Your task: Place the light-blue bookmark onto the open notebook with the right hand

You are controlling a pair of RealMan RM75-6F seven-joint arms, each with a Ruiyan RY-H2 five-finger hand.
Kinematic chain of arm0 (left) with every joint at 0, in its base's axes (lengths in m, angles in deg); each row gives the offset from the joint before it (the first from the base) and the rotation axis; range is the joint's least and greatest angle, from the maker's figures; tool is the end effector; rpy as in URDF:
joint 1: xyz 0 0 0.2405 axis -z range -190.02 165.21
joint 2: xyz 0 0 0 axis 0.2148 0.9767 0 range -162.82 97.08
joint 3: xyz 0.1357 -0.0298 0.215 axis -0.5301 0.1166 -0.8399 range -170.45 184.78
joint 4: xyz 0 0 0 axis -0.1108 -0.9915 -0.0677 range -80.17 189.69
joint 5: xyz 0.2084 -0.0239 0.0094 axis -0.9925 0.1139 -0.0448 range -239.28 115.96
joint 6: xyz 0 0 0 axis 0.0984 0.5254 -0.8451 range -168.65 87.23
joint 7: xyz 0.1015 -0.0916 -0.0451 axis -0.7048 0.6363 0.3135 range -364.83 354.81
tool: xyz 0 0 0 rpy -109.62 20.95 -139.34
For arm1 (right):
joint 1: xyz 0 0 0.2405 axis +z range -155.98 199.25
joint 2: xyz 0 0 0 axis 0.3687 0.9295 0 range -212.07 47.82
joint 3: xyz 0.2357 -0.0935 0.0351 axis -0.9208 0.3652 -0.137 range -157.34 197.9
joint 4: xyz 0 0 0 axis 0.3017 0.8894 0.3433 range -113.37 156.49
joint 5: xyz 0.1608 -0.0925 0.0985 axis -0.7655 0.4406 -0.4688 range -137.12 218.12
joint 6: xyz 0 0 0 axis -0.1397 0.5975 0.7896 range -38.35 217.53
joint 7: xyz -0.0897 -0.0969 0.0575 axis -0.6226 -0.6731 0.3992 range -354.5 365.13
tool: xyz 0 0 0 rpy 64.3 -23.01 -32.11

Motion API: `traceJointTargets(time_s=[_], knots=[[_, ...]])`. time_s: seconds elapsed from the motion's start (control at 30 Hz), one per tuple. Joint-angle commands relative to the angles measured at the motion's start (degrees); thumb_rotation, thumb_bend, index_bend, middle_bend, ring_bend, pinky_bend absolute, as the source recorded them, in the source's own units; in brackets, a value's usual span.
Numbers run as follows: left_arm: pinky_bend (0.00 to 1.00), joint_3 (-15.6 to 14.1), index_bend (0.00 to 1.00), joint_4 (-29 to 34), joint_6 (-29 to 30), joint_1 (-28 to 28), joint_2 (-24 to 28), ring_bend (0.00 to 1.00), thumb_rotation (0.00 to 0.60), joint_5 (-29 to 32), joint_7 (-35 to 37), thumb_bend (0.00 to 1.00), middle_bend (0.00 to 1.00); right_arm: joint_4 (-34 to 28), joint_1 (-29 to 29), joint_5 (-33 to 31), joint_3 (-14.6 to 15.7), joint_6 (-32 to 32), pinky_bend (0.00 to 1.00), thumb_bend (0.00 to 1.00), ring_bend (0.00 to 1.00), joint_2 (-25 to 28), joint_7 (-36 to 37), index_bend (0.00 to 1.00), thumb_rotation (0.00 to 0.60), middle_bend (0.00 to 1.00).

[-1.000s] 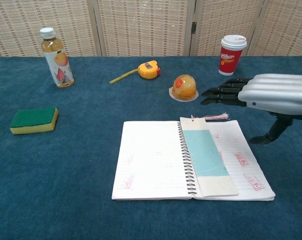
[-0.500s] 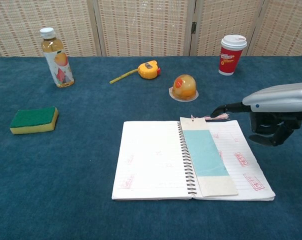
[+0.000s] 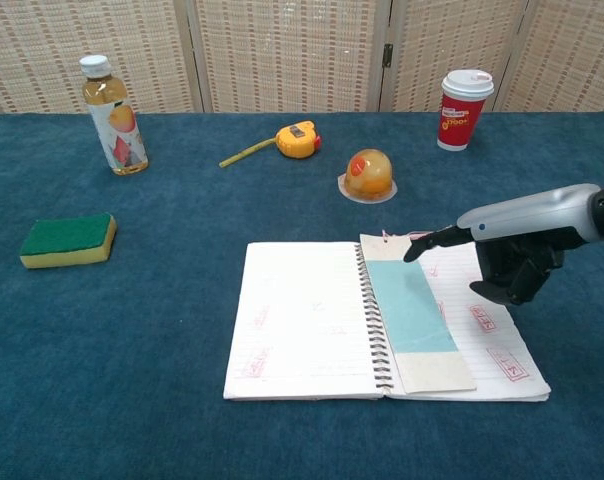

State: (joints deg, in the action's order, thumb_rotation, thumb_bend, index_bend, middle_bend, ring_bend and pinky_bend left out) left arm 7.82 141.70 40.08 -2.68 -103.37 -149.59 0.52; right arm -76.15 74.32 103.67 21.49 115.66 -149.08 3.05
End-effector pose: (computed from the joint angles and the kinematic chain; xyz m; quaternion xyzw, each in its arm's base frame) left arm -0.3057 0.1992 0.1143 -0.6201 -0.4209 -0.4136 0.5170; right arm -0.1751 -0.3108 0.0199 0.8311 -0.4689 0.1624 0.2510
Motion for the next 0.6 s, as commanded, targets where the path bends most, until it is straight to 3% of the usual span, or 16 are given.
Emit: traceJointTargets(time_s=[0.03,0.6], knots=[[0.06,-0.01,0.13,-0.1,-0.2,0.1,0.04,0.02,0.6,0.03,0.22,0.13,0.1,1.38,1.03,-1.89,0.26,-0.61,1.0,0.69,1.0,-1.54,-0.83,0.0,0.6,1.0],[0.06,0.01,0.13,0.05,0.35,-0.12,0.51,0.02,0.6,-0.12,0.88,0.13,0.1,2.62,2.36,-5.13,2.5,0.65,1.0,0.68,1.0,-3.92,-3.67,0.0,0.6,1.0]])
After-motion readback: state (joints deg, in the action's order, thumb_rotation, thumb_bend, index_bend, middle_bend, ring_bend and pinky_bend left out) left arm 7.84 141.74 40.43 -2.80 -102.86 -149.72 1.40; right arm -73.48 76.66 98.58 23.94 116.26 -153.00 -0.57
